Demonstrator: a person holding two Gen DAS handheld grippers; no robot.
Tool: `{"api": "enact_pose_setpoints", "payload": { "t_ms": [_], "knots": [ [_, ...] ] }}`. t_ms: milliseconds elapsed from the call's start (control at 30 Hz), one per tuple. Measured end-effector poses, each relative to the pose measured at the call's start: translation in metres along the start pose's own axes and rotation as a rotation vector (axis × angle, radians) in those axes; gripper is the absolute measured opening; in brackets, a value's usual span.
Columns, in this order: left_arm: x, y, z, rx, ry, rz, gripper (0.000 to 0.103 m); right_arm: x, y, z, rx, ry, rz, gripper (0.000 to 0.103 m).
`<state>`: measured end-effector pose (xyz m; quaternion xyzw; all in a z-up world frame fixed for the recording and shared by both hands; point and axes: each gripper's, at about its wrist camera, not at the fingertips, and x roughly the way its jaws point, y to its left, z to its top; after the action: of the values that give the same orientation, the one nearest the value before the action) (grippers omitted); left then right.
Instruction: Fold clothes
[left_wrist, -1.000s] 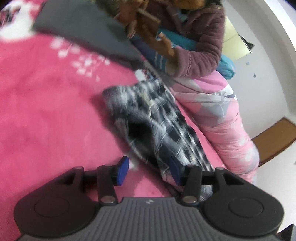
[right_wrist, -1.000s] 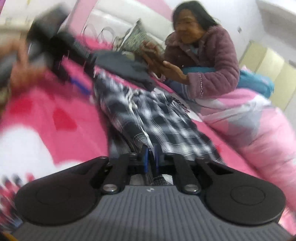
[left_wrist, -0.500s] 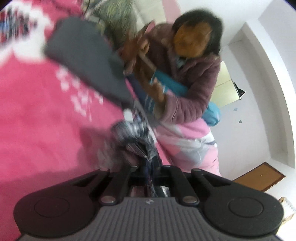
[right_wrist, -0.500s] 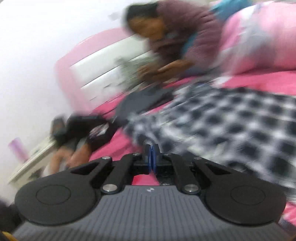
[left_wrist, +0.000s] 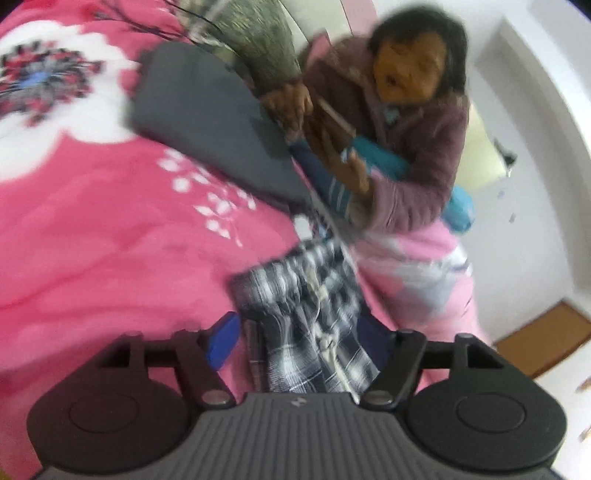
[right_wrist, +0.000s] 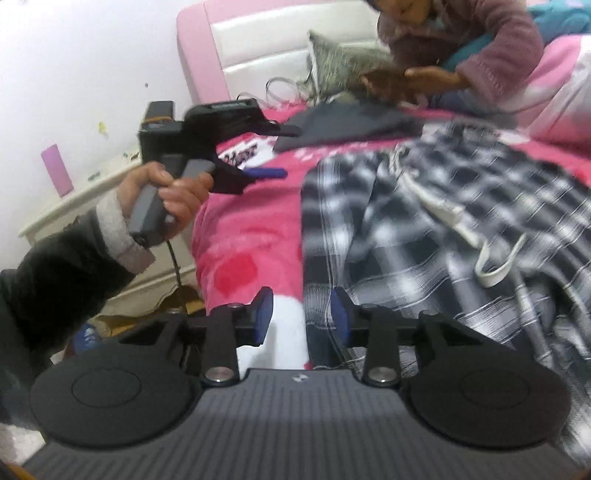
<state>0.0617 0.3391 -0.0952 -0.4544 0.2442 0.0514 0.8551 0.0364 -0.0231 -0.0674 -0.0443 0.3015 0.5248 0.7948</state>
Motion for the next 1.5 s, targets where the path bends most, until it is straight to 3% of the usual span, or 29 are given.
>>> {"api": "enact_pose_setpoints", "payload": {
  "t_ms": [33,67,100,133,267,433,533,567,600,700,767,900,967,1100,1200,1267,1333,1500],
  "knots": [
    [0.01,-0.005,-0.003,0.027,0.033,0.041,0.069,-0.008,0.002,-0.003,0.005,-0.011,-0.008,0.035],
    [0.018,-0.01,-0.006,0.062,0.058,0.087,0.054,-0.017,0.003,-0.007,0.011,-0.022,-0.017,0.035],
    [0.024,-0.016,-0.01,0.109,0.072,0.13,0.015,-0.025,0.004,-0.012,0.015,-0.023,-0.041,0.035],
    [0.027,-0.022,-0.014,0.163,0.082,0.165,0.004,-0.032,0.005,-0.018,0.02,-0.023,-0.068,0.035],
    [0.009,-0.034,-0.013,0.257,0.024,0.19,0.004,-0.07,-0.001,-0.041,0.096,-0.039,-0.178,0.035],
    [0.015,-0.015,-0.003,0.224,0.08,0.245,0.008,-0.115,-0.025,-0.066,0.273,-0.164,-0.303,0.035],
    [0.007,-0.014,-0.007,0.216,0.048,0.25,0.022,-0.117,-0.047,-0.086,0.407,-0.158,-0.388,0.035],
    [0.0,-0.016,-0.007,0.211,0.022,0.256,0.036,-0.113,-0.054,-0.094,0.456,-0.133,-0.389,0.035],
    [-0.008,-0.019,-0.009,0.208,-0.011,0.267,0.045,-0.109,-0.059,-0.102,0.5,-0.099,-0.383,0.035],
    [-0.035,-0.038,-0.015,0.257,-0.079,0.284,0.045,-0.108,-0.052,-0.118,0.504,-0.1,-0.329,0.036],
    [-0.051,-0.056,-0.026,0.312,-0.084,0.257,0.049,-0.11,-0.045,-0.122,0.47,-0.098,-0.269,0.039],
    [-0.07,-0.097,-0.073,0.443,0.008,0.153,0.072,-0.112,-0.034,-0.131,0.438,-0.071,-0.13,0.04],
    [-0.074,-0.114,-0.101,0.485,0.074,0.1,0.078,-0.12,-0.025,-0.136,0.429,-0.063,-0.1,0.04],
    [-0.066,-0.136,-0.146,0.508,0.184,0.03,0.078,-0.158,-0.016,-0.15,0.445,-0.13,-0.143,0.041],
    [-0.06,-0.146,-0.169,0.52,0.243,0.01,0.078,-0.204,-0.022,-0.172,0.532,-0.24,-0.246,0.045],
    [-0.057,-0.15,-0.18,0.525,0.268,0.017,0.078,-0.239,-0.026,-0.194,0.618,-0.327,-0.358,0.062],
    [-0.054,-0.154,-0.19,0.531,0.293,0.025,0.078,-0.274,-0.03,-0.22,0.714,-0.42,-0.501,0.064],
    [-0.047,-0.164,-0.215,0.545,0.356,0.043,0.078,-0.347,-0.034,-0.287,0.95,-0.645,-0.699,0.064]
  ]
}}
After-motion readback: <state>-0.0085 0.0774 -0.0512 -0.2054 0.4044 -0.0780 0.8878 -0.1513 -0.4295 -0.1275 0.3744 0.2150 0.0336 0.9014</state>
